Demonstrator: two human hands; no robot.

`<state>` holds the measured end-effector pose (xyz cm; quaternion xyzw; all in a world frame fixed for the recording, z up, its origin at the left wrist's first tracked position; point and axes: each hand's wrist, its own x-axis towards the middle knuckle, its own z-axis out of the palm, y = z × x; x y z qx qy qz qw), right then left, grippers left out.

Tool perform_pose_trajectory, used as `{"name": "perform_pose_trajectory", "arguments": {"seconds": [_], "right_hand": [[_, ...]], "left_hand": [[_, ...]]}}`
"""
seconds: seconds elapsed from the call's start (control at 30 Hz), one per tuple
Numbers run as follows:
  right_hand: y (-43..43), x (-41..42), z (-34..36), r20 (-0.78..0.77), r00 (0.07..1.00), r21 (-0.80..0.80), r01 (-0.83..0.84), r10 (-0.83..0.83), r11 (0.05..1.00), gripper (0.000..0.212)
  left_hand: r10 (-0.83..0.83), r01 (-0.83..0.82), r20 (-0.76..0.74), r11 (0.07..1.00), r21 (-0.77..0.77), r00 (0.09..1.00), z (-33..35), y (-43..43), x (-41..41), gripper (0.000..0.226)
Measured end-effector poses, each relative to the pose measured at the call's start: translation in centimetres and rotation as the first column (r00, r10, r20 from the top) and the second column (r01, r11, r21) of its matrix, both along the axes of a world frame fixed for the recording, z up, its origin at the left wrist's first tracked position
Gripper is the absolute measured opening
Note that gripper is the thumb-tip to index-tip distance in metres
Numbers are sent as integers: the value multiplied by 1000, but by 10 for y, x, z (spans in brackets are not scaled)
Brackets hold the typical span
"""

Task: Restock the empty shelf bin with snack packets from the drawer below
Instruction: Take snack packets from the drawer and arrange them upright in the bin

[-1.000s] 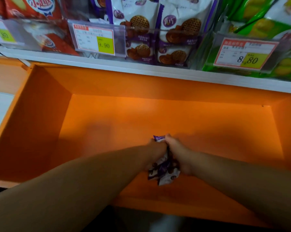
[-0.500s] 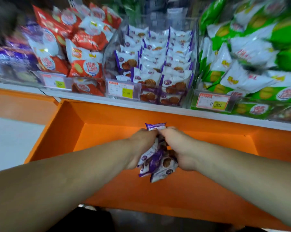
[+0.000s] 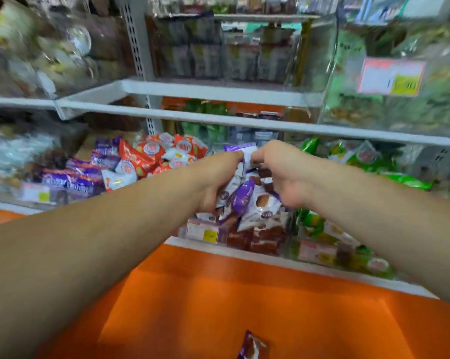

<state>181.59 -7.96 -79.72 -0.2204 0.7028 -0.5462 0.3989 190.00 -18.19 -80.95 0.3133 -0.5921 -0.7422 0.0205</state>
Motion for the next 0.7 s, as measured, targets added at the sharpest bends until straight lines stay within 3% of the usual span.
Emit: {"name": "perform_pose_trajectory", "arguments": {"seconds": [0.27, 0.33, 0.37, 0.47, 0.57, 0.7], "right_hand": [[-45, -62, -12, -12, 991, 78, 131, -130, 988, 28], [-48, -72, -19, -39, 987, 132, 159, -155, 978, 16], [-49, -77, -21, -77, 986, 166, 156, -145, 974, 10], [-48, -92, -30, -269, 960, 221, 141, -79, 965, 52], [-39, -90, -31, -530, 848, 199, 105, 17, 974, 43], [-40, -77, -45, -647, 728, 294, -39, 228, 955, 45]], "left_hand": [[228, -216, 79, 967, -133, 970, -20, -41, -77, 56], [244, -236, 49, 962, -141, 968, -26, -40, -84, 49], [240, -235, 25, 962, -141, 970, -26, -36, -82, 41], [229, -225, 5, 961, -163, 974, -25, -44, -75, 21], [173, -164, 20, 959, -230, 985, -26, -61, -57, 28], [158, -161, -36, 930, -331, 987, -34, -68, -37, 29]]}}
